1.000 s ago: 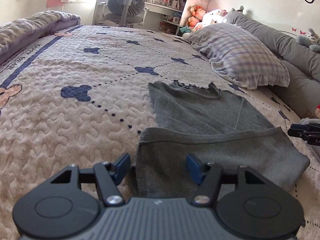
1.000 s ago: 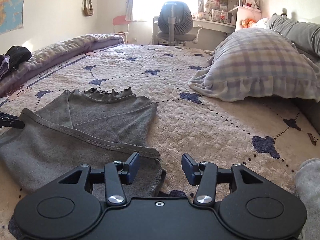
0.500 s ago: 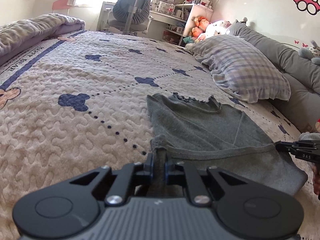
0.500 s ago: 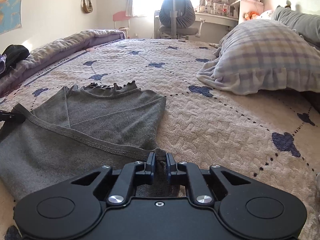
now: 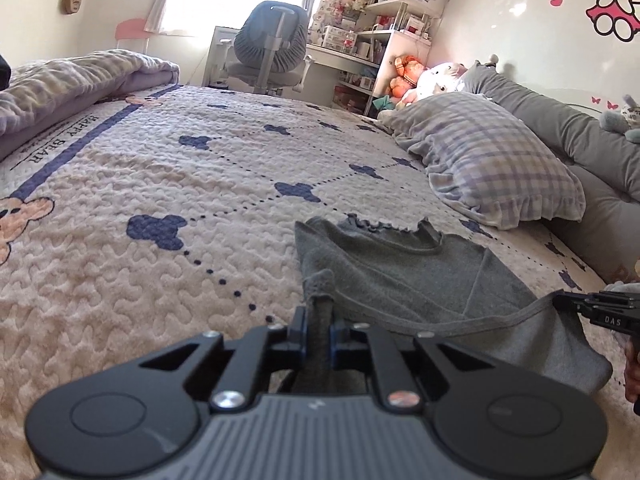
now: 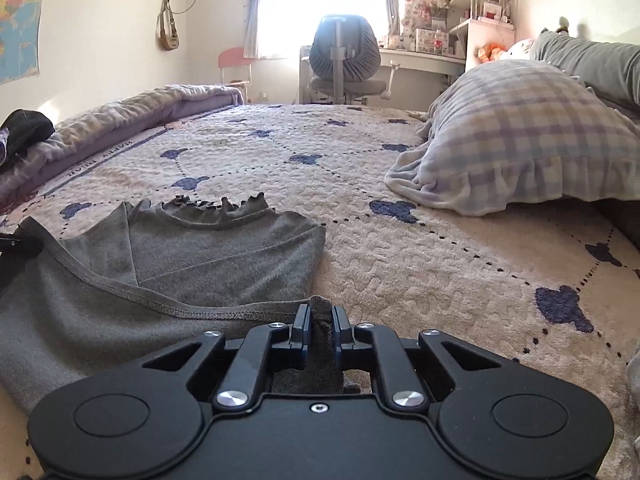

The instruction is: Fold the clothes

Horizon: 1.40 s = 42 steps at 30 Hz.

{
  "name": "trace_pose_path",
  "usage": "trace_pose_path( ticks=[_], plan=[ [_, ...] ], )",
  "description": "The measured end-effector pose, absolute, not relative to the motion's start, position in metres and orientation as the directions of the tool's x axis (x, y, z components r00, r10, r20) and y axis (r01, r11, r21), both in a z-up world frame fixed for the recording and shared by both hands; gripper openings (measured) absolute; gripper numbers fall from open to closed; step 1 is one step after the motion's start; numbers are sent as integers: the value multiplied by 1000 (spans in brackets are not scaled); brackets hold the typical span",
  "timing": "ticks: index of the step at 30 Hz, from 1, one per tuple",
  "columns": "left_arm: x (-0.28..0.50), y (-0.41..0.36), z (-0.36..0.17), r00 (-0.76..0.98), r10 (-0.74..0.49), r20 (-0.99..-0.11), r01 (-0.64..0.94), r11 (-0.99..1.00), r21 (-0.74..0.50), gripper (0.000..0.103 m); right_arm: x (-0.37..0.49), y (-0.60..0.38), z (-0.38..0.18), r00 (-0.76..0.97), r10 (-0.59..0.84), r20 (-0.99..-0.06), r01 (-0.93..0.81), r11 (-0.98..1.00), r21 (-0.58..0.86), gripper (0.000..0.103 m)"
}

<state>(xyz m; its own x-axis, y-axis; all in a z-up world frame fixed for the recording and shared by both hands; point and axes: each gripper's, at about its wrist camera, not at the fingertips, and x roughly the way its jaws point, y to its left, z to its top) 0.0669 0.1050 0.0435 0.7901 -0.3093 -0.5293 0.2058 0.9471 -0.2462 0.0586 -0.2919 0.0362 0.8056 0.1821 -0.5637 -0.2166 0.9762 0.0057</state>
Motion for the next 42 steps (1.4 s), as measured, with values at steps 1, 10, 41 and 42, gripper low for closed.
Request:
trace_pose_path(
  ticks=[1,10,41,42],
  plan=[
    [66,105,45,795,-303,-526,202,949,-241,10,58,-292,37,809,183,-559,-216,976,7,10],
    [65,112,56,821,-292,-490,179,947,-265,7,56,-296,49,835,194,-514,-205,978,36,10],
    [2,-8,25,683,-261,-682,251,961,-116,46,-11,-186,22,649,384,-657,-440,894,87,23],
    [0,-6,23,690,-265,-674,252,960,-120,47,-9,-188,21,644,389,-659,-434,895,104,23]
  ],
)
